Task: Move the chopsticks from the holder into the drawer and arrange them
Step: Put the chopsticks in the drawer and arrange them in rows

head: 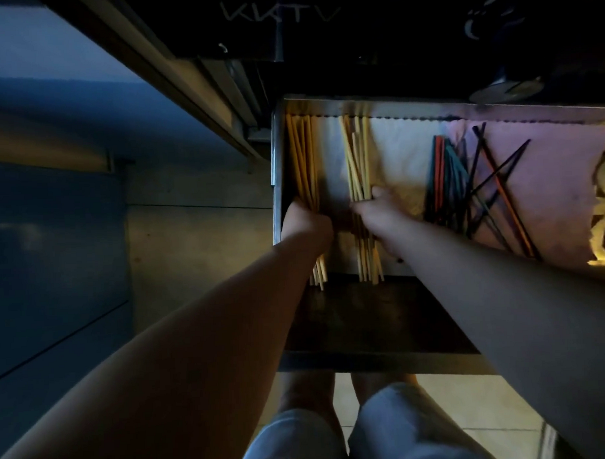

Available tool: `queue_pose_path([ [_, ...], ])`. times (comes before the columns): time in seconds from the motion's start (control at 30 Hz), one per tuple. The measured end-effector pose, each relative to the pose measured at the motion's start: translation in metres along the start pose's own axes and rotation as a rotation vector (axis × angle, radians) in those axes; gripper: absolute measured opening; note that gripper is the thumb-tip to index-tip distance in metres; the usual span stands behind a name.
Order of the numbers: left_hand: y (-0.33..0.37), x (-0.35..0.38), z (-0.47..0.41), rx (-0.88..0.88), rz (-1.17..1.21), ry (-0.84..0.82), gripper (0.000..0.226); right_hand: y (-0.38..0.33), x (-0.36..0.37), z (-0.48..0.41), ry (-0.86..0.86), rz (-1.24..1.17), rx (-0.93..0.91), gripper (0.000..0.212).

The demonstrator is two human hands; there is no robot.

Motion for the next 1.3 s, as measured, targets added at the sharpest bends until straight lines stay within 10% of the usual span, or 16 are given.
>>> queue_pose_path([
  [1.3,0.012,0.043,0.013,0.544,-1.059,-0.112,0.101,0.001,-0.003,-0.009,0.013,-0.050,-0.127,0.036],
])
Point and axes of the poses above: each hand's wrist, its own z-axis away from the middle knuckle, its own x-axis out of the palm, y = z × x, the point moved 10 cm from there along -z, towards the middle knuckle, and after that the axes turned 8 degrees about y, right-handed, at the moved point
